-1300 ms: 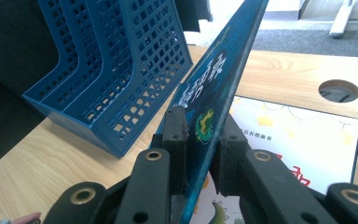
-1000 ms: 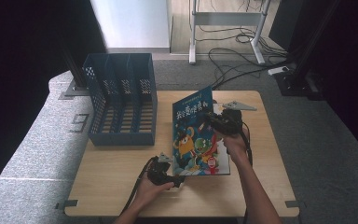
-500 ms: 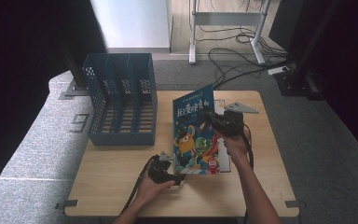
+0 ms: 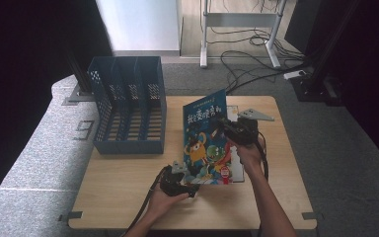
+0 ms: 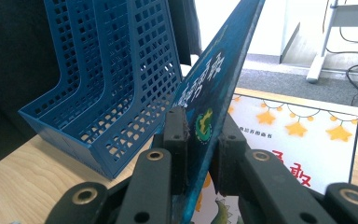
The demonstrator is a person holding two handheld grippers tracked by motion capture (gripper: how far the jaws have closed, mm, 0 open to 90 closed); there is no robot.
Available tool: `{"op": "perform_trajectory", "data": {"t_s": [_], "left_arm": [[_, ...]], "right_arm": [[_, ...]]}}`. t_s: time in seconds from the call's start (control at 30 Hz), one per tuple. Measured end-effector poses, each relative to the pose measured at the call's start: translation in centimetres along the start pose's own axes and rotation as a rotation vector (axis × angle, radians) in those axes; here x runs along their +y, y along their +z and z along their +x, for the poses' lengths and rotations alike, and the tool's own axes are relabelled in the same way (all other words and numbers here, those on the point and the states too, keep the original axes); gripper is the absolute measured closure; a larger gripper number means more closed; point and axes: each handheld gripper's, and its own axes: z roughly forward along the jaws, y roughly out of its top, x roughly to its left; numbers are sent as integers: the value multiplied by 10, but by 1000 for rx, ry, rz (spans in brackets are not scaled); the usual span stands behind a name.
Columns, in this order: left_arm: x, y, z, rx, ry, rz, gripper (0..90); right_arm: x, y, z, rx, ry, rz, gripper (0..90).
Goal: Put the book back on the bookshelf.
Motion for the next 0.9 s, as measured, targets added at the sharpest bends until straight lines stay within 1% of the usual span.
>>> {"op": "perform_trajectory", "data": {"t_s": [0.13, 0.23, 0.37, 0.47, 0.53, 0.6, 0.73, 0.83, 0.9], "left_arm": [[0, 0, 1, -1, -4, 4, 111], [1, 1, 3, -19, -14, 14, 105], [6, 6, 11, -40, -49, 26, 99], [9, 8, 15, -32, -58, 30, 96], [10, 9, 17, -37, -67, 32, 92], [9, 9, 16, -26, -65, 32, 93], [8, 7, 14, -12, -44, 31, 102], [7, 5, 11, 8, -27, 24, 109], [7, 5, 9, 7, -26, 17, 119]], "right_arm": [[0, -1, 1, 3, -11, -3, 775], [0, -1, 1, 7, -18, -8, 775], [2, -3, 5, 4, -47, -33, 776], [4, -6, 6, -3, -59, -52, 778], [4, -6, 6, -8, -65, -59, 777], [3, -7, 5, -8, -60, -61, 778], [1, -7, 3, 3, -51, -66, 779], [2, -7, 4, 3, -58, -64, 779], [2, -7, 5, 2, -58, -65, 779]]}}
